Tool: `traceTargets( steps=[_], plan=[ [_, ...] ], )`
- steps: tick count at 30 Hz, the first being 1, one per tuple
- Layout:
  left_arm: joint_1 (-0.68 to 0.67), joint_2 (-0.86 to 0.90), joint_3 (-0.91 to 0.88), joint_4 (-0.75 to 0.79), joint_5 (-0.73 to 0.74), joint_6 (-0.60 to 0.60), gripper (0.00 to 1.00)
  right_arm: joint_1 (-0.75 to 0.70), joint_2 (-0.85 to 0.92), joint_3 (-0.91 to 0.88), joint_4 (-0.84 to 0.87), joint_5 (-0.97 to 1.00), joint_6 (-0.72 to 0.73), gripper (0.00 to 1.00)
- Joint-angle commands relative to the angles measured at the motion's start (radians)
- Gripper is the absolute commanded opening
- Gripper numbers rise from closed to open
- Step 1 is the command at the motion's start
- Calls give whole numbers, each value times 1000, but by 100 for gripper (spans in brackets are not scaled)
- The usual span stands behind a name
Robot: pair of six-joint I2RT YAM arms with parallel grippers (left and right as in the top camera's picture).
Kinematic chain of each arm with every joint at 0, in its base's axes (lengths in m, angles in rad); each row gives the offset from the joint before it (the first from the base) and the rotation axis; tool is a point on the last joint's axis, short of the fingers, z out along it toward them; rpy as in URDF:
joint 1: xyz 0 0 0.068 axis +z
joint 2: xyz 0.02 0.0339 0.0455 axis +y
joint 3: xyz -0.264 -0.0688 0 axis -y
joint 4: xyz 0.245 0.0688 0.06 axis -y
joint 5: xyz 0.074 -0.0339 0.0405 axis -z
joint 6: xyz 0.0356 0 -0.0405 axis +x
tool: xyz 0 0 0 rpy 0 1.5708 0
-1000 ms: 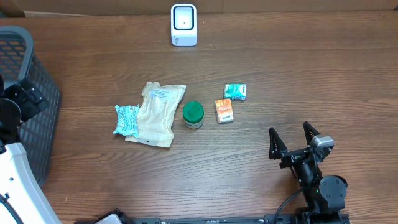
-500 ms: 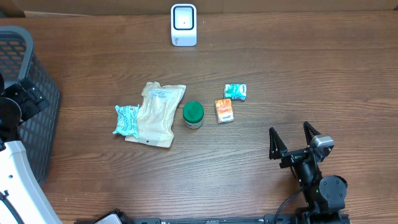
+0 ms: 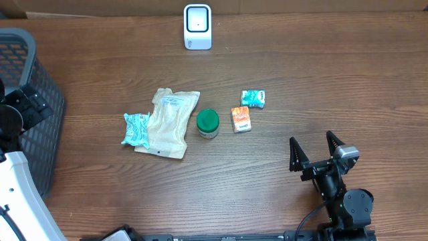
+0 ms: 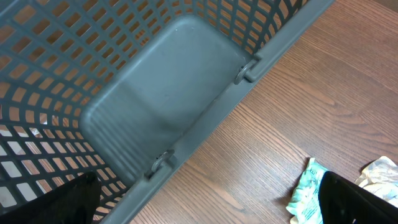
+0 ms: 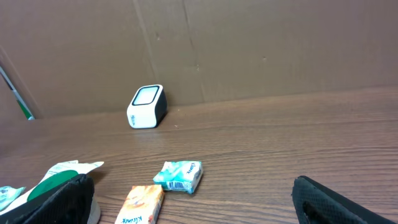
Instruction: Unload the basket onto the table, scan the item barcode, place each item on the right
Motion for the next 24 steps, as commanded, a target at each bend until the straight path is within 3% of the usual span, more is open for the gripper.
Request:
traceTargets(
  steps=[1,18,24],
  plan=[
    [5,8,9,3,-21,14,99,2,-9,-10,4,10,-3,100],
    [3,9,9,3,-21,14,100,2,-9,-10,4,9,-1,100],
    [3,9,9,4,-21,14,100,2,-9,-10,22,-160,3,100]
  ],
)
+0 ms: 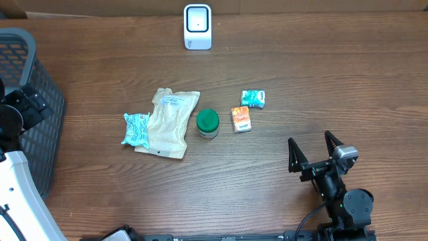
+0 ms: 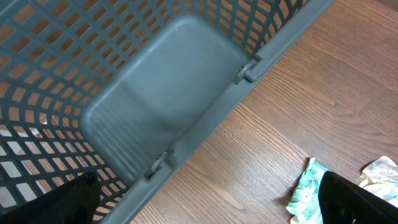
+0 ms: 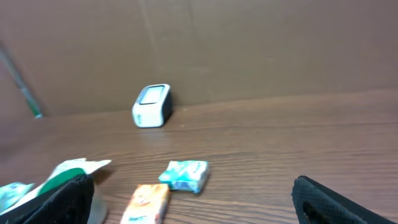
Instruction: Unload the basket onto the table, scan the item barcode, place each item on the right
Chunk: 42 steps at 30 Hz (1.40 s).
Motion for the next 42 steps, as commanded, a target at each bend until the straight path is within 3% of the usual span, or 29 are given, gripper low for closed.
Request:
traceTargets(
  steps=[1,8,13,20,27,32,42],
  plan=[
    [3,7,9,3,-21,14,100,2,-9,-6,19,-164,3,100],
    [3,7,9,3,-21,14,100,2,52,119,-2,-249,7,100],
    [4,7,9,3,-21,14,100,2,241,350,-135,-266,0,100],
    [3,7,9,3,-21,14,100,2,724,855,-504,-271,-8,100],
    [4,8,9,3,-21,14,100,3,1218,1370,-905,-267,-109,100],
    [3,8,9,3,-21,14,100,3,1455,1522,-853,-360,-87,100],
    [4,8,9,3,-21,14,99,5,1771,1527,-697,-319,-132,88]
  ],
)
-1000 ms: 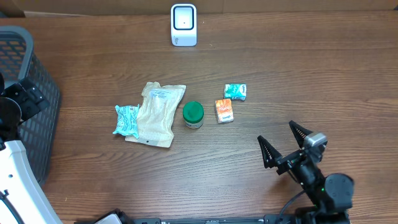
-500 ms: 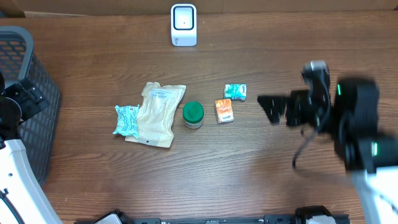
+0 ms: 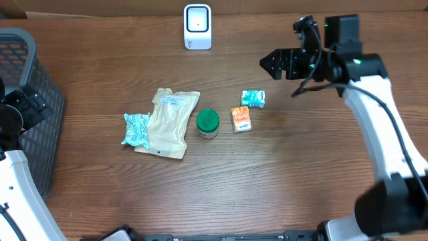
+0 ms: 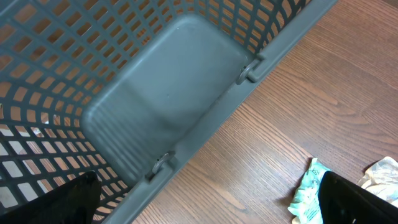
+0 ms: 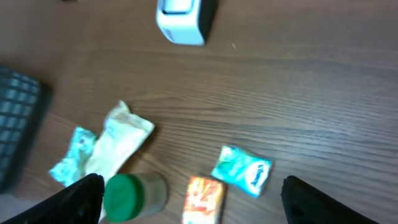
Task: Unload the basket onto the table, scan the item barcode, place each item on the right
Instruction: 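Move the right gripper forward toward the Kleenex tissue pack, then grasp the teal Kleenex tissue pack with the right gripper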
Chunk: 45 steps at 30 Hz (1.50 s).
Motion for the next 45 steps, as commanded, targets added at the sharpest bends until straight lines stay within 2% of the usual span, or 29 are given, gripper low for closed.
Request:
traceTargets(
  steps=[1,6,10,13,20,26,35,39,44,45],
  plan=[
    [4,3,10,3,-14,14,99,5,115,26,24,13,-18,88],
    [3,3,10,3,-14,14,99,5,244,49,30,21,-18,81],
    [3,3,10,3,-14,14,100,5,315,65,43,29,-18,64],
    [3,3,10,3,-14,14,99,5,352,65,54,64,-18,56],
    [3,3,10,3,-14,14,99,6,425,65,116,83,-22,54],
    [3,3,10,3,-14,14,100,18,458,63,110,83,-21,47],
    [3,3,10,3,-14,14,99,39,474,26,79,84,-22,45],
    [3,3,10,3,-14,14,99,39,474,-6,70,80,-21,33],
    [3,3,10,3,-14,14,100,39,473,-5,23,80,0,4],
    [3,3,10,3,-14,14,100,39,473,1,11,80,18,4]
  ],
)
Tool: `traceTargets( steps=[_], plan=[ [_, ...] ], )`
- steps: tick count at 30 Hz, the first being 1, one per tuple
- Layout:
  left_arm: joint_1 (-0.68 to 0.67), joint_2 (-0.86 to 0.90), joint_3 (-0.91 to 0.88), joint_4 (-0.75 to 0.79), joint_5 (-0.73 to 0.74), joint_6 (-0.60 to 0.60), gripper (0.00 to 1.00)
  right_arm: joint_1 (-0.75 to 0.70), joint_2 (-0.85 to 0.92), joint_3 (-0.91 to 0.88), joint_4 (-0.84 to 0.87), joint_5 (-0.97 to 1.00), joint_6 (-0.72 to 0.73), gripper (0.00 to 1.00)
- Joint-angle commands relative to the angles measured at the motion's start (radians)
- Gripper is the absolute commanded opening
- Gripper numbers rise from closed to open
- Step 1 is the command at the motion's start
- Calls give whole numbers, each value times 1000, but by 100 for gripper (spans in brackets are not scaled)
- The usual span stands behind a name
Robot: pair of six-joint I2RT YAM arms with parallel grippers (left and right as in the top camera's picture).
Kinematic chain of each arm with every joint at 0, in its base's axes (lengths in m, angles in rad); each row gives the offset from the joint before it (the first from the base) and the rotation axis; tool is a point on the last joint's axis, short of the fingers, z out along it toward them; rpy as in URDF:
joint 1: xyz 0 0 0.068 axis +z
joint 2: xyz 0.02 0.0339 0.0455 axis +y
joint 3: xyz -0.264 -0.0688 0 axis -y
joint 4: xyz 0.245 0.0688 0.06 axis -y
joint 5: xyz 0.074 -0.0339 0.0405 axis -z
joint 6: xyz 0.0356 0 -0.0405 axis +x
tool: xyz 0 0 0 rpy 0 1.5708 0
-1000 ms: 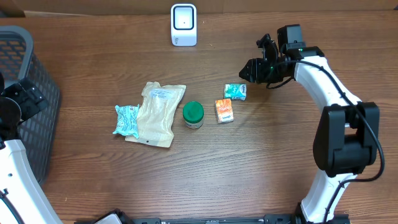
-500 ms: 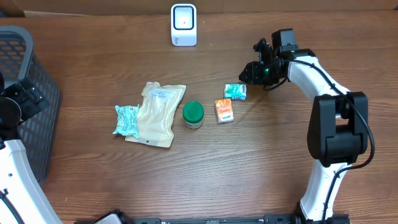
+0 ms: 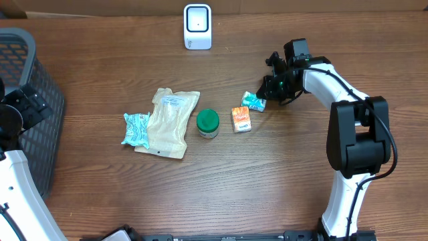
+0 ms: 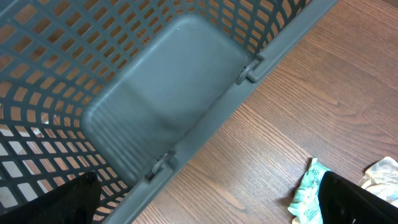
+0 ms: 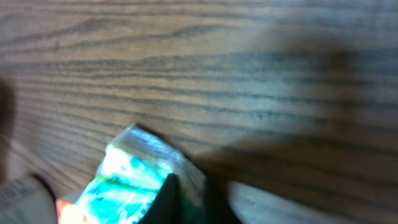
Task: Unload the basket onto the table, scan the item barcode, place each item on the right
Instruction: 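Grasp the teal Kleenex tissue pack with the right gripper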
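The small teal packet lies on the table just right of the middle, beside an orange box. My right gripper is down at the packet's right end. In the right wrist view its dark fingers stand close together with the edge of the teal packet pinched between them; that view is blurred. The white barcode scanner stands at the back centre. My left gripper hangs open over the basket's rim, holding nothing.
A grey mesh basket stands at the left edge, its rim under my left wrist. A green-lidded jar, a beige pouch and a pale green wipe packet lie left of the orange box.
My right gripper was open in the air over the back right of the table. It is now low at the teal packet, fingers closed on its right edge. The left arm has not moved.
My right arm first rested at the front right of the table, gripper open and facing the scanner, and had barely shifted a moment later. Then it was raised over the back right, looking down on the items. Now it grips the teal packet, which lies where it did.
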Motion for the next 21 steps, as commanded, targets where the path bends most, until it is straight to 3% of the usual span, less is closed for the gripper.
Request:
traceTargets(
  steps=[1,5,9,14,15,17,21],
  plan=[
    [3,3,10,3,-14,14,100,-2,4,3,-42,10,45,4],
    [3,3,10,3,-14,14,100,-11,-14,57,-119,23,165,4],
    [3,3,10,3,-14,14,100,-16,-78,89,-236,200,497,4],
    [3,3,10,3,-14,14,99,-16,-133,89,-305,216,562,4],
    [3,3,10,3,-14,14,100,-16,-137,89,-321,216,558,20],
    [3,3,10,3,-14,14,99,-16,-139,89,-356,201,512,39],
    [3,3,10,3,-14,14,99,-17,-140,91,-415,145,353,42]
  ],
)
